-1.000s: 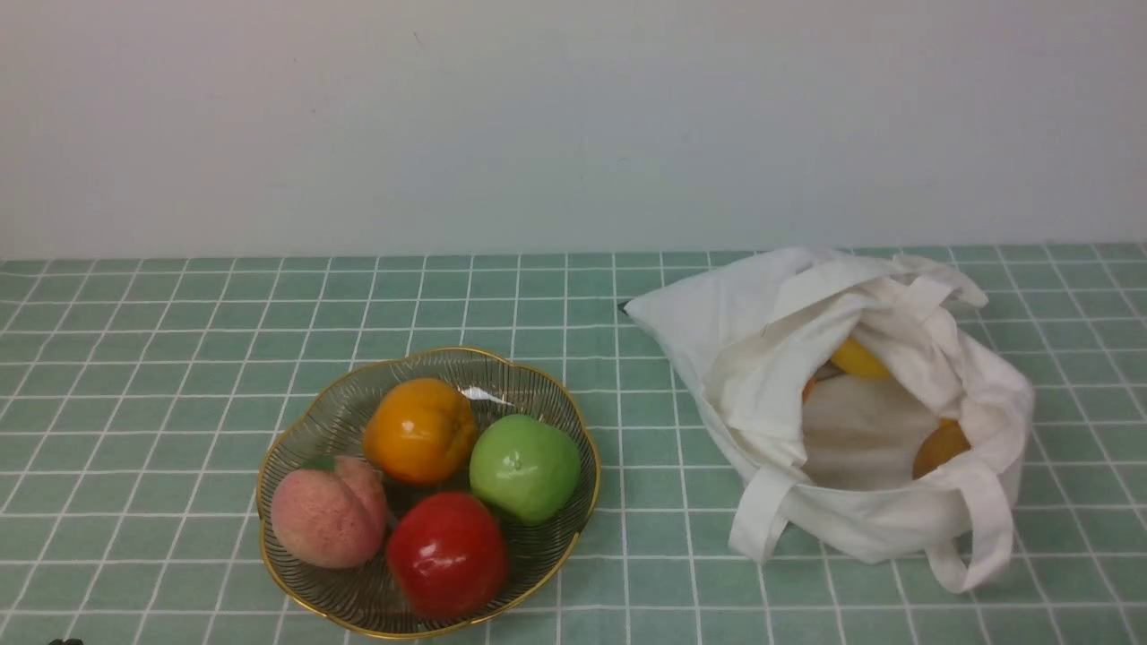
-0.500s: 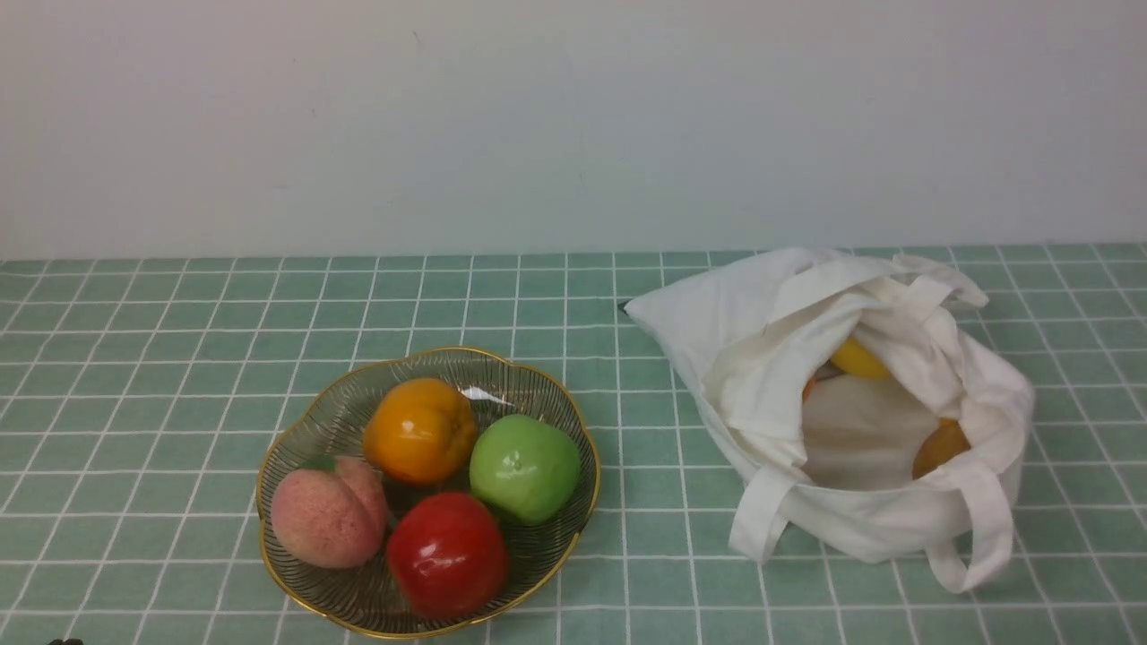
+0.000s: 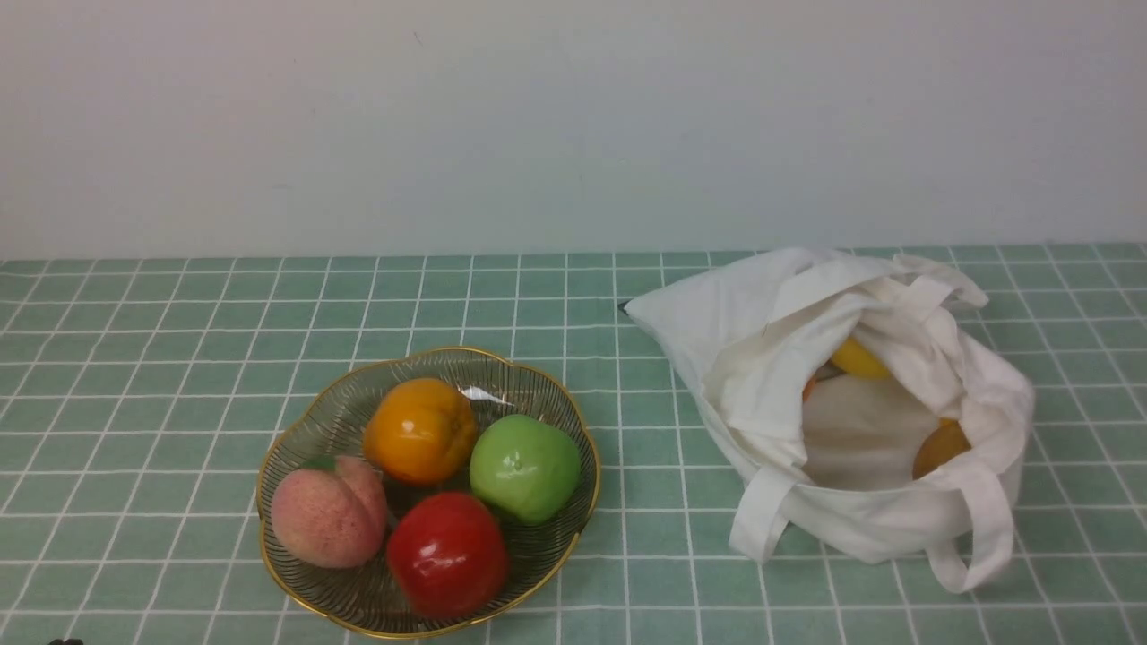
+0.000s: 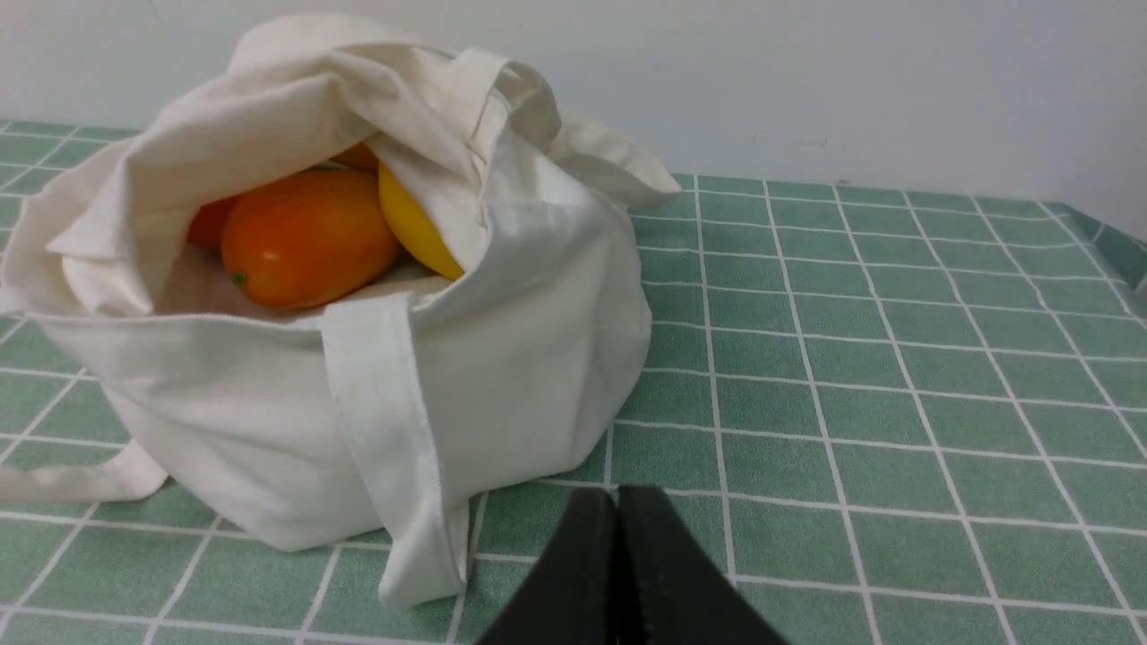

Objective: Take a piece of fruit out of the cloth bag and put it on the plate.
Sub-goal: Use the right arm to grab a mango from the bag

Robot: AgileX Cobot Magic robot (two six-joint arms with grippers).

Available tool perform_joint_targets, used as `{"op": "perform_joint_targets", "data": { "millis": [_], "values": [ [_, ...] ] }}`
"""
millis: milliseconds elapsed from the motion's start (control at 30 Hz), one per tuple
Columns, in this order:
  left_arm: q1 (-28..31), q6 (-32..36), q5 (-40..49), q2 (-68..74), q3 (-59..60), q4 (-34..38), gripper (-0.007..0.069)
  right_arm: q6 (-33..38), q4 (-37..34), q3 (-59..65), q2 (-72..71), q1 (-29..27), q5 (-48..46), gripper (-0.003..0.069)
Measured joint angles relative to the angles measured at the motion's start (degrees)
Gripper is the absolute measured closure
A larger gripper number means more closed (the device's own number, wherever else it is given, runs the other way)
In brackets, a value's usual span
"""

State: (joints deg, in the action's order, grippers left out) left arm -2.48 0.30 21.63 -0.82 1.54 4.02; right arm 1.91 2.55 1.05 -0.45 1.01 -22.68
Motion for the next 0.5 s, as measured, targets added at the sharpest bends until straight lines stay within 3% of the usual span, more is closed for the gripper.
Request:
{"op": "perform_joint_targets", "data": {
  "millis": [200,433,500],
  "values": [
    [0.0,0.0,0.0,0.0,0.0,0.0,0.0632,-1.16,-4.72,0.44,0.0,0.0,2.82,0.0673],
    [0.0,0.0,0.0,0.0,0.0,0.0,0.0632,-11.11,-34.63,0.66,0.0,0.0,15.94,0.0673],
    [0.0,0.0,0.0,0.0,0.0,0.0,0.0632,-11.66,-40.18,0.66,0.0,0.0,18.03,0.0673]
  ]
}}
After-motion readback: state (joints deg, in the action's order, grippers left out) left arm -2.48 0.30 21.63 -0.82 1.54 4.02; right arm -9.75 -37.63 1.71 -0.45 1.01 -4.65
